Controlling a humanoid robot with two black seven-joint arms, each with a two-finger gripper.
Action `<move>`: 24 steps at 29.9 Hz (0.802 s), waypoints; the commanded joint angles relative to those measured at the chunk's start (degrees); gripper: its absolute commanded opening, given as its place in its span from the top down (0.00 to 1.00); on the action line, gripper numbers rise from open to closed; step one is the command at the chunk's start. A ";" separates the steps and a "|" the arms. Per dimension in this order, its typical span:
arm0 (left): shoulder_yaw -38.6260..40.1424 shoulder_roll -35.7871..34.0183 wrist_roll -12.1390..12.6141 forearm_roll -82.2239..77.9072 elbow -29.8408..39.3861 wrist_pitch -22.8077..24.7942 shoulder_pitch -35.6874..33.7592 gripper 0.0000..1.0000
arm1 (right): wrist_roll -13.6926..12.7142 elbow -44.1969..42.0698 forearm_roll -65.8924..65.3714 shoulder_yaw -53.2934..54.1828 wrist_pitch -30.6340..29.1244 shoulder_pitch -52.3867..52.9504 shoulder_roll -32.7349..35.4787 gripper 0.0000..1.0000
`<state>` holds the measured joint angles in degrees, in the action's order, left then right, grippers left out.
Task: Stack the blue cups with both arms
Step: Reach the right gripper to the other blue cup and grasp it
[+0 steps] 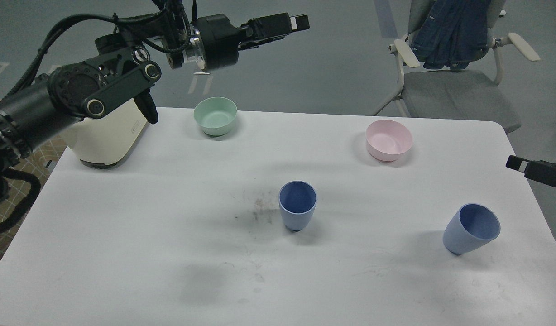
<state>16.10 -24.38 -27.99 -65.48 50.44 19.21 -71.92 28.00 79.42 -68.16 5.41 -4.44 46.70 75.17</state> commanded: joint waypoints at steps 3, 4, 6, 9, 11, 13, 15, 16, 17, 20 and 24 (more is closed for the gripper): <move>0.07 0.65 -0.01 -0.09 0.10 -0.05 0.90 0.08 | 0.00 0.73 -0.13 -0.32 0.13 -3.37 -0.02 0.00; 0.07 0.65 -0.01 -0.09 0.36 -0.05 0.99 0.08 | 0.00 0.47 -0.83 -0.32 0.13 -4.24 -0.46 0.00; -0.02 0.65 -0.01 -0.09 0.36 -0.05 1.00 0.08 | 0.00 0.21 -2.32 -0.32 0.13 -5.38 -1.07 0.00; -0.02 0.65 -0.01 -0.09 0.45 -0.05 1.00 0.08 | 0.00 0.03 -3.12 -0.32 0.13 -6.53 -2.30 0.01; 0.07 0.65 -0.01 -0.09 0.53 0.03 1.00 0.08 | 0.00 -0.15 -3.30 -0.23 0.13 -6.97 -2.92 0.01; 0.07 0.57 -0.01 -0.09 0.62 0.03 1.00 0.08 | 0.00 -0.93 -3.56 -0.23 0.13 -7.32 -4.15 0.03; 0.07 0.65 -0.01 -0.18 0.62 -0.05 1.00 0.08 | 0.00 -2.07 -4.00 -0.23 0.13 -7.59 -5.64 0.08; -0.02 0.65 -0.01 -0.18 0.62 0.03 1.00 0.08 | 0.00 -2.43 -4.00 -0.23 0.13 -7.76 -6.17 0.09; 0.07 0.65 -0.01 -0.18 0.62 -0.05 1.08 0.08 | 0.00 -2.69 -4.00 -0.23 0.13 -7.94 -6.61 0.11; 0.07 0.65 -0.01 -0.26 0.62 -0.05 1.17 0.08 | 0.00 -3.40 -4.79 -0.23 0.04 -8.29 -8.54 0.22; -0.10 0.48 -0.01 -0.26 0.62 0.03 1.17 0.08 | 0.00 -3.93 -6.02 -0.23 -0.22 -8.90 -9.25 0.55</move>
<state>16.13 -23.77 -28.00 -65.73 51.08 19.17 -70.77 27.99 75.77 -73.39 5.19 -4.45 38.17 66.34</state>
